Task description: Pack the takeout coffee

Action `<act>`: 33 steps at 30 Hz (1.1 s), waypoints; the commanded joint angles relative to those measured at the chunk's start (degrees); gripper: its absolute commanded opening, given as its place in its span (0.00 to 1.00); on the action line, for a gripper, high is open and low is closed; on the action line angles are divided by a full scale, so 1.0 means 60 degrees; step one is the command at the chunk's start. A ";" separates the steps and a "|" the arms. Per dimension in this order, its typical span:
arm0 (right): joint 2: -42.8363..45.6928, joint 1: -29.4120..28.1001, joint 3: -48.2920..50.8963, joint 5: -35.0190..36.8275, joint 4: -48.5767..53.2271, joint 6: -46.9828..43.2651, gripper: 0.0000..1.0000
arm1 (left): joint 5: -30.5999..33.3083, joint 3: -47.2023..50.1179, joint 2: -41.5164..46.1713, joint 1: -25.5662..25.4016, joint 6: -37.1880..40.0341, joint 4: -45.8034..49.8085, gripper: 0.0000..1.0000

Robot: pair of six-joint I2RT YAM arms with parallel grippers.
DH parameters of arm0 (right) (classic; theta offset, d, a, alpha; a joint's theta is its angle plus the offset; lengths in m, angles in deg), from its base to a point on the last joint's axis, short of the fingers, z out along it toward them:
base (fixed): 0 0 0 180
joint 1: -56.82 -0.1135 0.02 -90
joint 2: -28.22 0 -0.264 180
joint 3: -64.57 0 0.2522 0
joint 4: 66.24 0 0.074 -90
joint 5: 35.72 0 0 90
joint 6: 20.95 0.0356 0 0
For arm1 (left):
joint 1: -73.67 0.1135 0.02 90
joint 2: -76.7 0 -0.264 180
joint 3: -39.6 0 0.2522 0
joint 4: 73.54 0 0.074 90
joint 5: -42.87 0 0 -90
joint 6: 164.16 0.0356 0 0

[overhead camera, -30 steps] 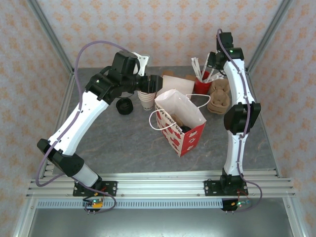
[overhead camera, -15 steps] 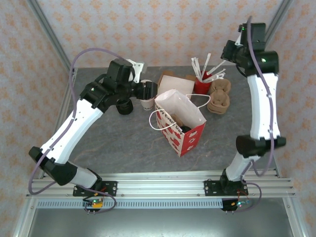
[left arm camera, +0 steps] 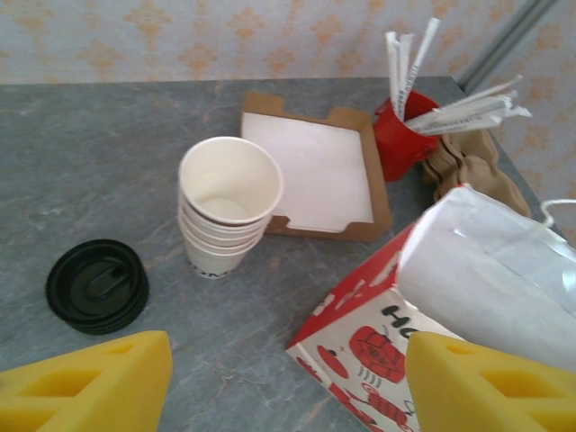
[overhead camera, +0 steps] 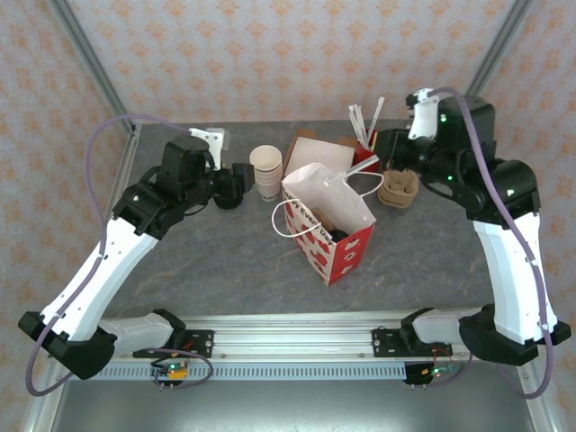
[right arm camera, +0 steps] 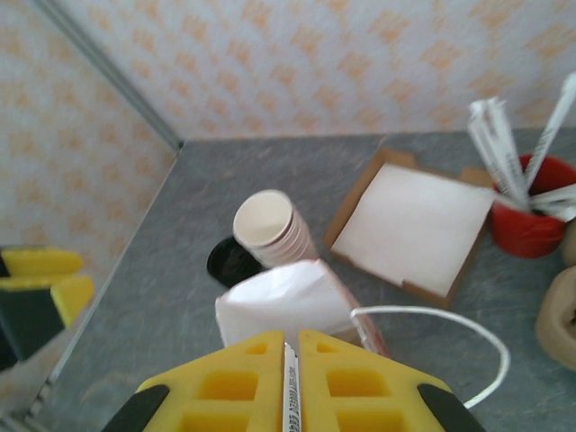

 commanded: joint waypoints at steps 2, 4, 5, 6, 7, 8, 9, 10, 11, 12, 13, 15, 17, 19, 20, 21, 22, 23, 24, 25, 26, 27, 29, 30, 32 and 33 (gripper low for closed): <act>-0.0226 -0.0740 0.0659 0.0359 0.0284 -0.0119 0.12 | 0.0366 0.0284 0.0053 0.0205 -0.0279 -0.0355 0.70; -0.0433 -0.1015 0.0815 0.0939 0.0211 -0.0231 0.12 | 0.0286 0.0314 -0.0009 0.0261 -0.0331 -0.0385 0.70; -0.0594 -0.1126 0.0887 0.1161 0.0148 -0.0277 0.12 | 0.0242 0.0329 -0.0048 0.0268 -0.0355 -0.0397 0.70; -0.0738 -0.1223 0.0901 0.1298 0.0090 -0.0349 0.13 | 0.0199 0.0327 -0.0083 0.0292 -0.0354 -0.0393 0.70; -0.0950 -0.1296 0.0912 0.1390 0.0046 -0.0393 0.13 | 0.0163 0.0314 -0.0121 0.0290 -0.0354 -0.0400 0.70; -0.1159 -0.1367 0.0932 0.1481 -0.0024 -0.0444 0.13 | 0.0146 0.0314 -0.0156 0.0297 -0.0329 -0.0399 0.70; -0.1375 -0.1434 0.0967 0.1485 -0.0118 -0.0492 0.13 | 0.0142 0.0300 -0.0194 0.0297 -0.0311 -0.0385 0.70; -0.1569 -0.1478 0.1030 0.1491 -0.0203 -0.0524 0.13 | 0.0153 0.0299 -0.0225 0.0310 -0.0296 -0.0360 0.70; -0.1780 -0.1499 0.1094 0.1484 -0.0287 -0.0532 0.13 | 0.0160 0.0292 -0.0260 0.0325 -0.0270 -0.0370 0.70; -0.1997 -0.1514 0.1224 0.1372 -0.0409 -0.0533 0.14 | 0.0174 0.0281 -0.0288 0.0340 -0.0262 -0.0358 0.70; -0.2156 -0.1536 0.1324 0.1285 -0.0531 -0.0534 0.14 | 0.0175 0.0285 -0.0306 0.0354 -0.0249 -0.0364 0.70; -0.2494 -0.1618 0.1619 0.1191 -0.0785 -0.0501 0.15 | 0.0171 0.0299 -0.0335 0.0395 -0.0251 -0.0398 0.70; -0.2833 -0.1690 0.1770 0.1214 -0.0908 -0.0526 0.16 | 0.0150 0.0312 -0.0363 0.0421 -0.0249 -0.0451 0.70; -0.3109 -0.1748 0.1846 0.1106 -0.0959 -0.0517 0.18 | 0.0131 0.0337 -0.0394 0.0440 -0.0237 -0.0475 0.70; -0.3245 -0.1781 0.1864 0.1056 -0.0975 -0.0524 0.19 | 0.0117 0.0343 -0.0412 0.0450 -0.0247 -0.0495 0.70; -0.3355 -0.1796 0.1864 0.0995 -0.0967 -0.0553 0.21 | 0.0098 0.0358 -0.0438 0.0457 -0.0251 -0.0515 0.70; -0.3419 -0.1801 0.1864 0.0985 -0.0949 -0.0580 0.23 | 0.0081 0.0383 -0.0453 0.0466 -0.0250 -0.0543 0.70; -0.3452 -0.1797 0.1854 0.1023 -0.0920 -0.0615 0.25 | 0.0074 0.0409 -0.0458 0.0470 -0.0252 -0.0567 0.70; -0.3451 -0.1793 0.1839 0.1123 -0.0884 -0.0645 0.28 | 0.0073 0.0445 -0.0467 0.0486 -0.0240 -0.0590 0.70; -0.3435 -0.1801 0.1803 0.1230 -0.0858 -0.0674 0.31 | 0.0064 0.0480 -0.0468 0.0498 -0.0251 -0.0613 0.70; -0.3396 -0.1794 0.1772 0.1308 -0.0832 -0.0714 0.33 | 0.0058 0.0511 -0.0477 0.0515 -0.0265 -0.0640 0.70; -0.3348 -0.1797 0.1695 0.1362 -0.0807 -0.0760 0.36 | 0.0051 0.0554 -0.0482 0.0520 -0.0259 -0.0653 0.70; -0.3271 -0.1796 0.1511 0.1454 -0.0724 -0.0808 0.41 | 0.0056 0.0603 -0.0497 0.0548 -0.0266 -0.0708 0.70; -0.3230 -0.1800 0.1376 0.1494 -0.0637 -0.0857 0.42 | 0.0058 0.0635 -0.0493 0.0562 -0.0266 -0.0713 0.70; -0.3134 -0.1800 0.1084 0.1617 -0.0460 -0.0932 0.46 | 0.0072 0.0712 -0.0512 0.0584 -0.0280 -0.0753 0.70; -0.3040 -0.1804 0.0939 0.1670 -0.0401 -0.0967 0.48 | 0.0073 0.0752 -0.0515 0.0598 -0.0278 -0.0777 0.70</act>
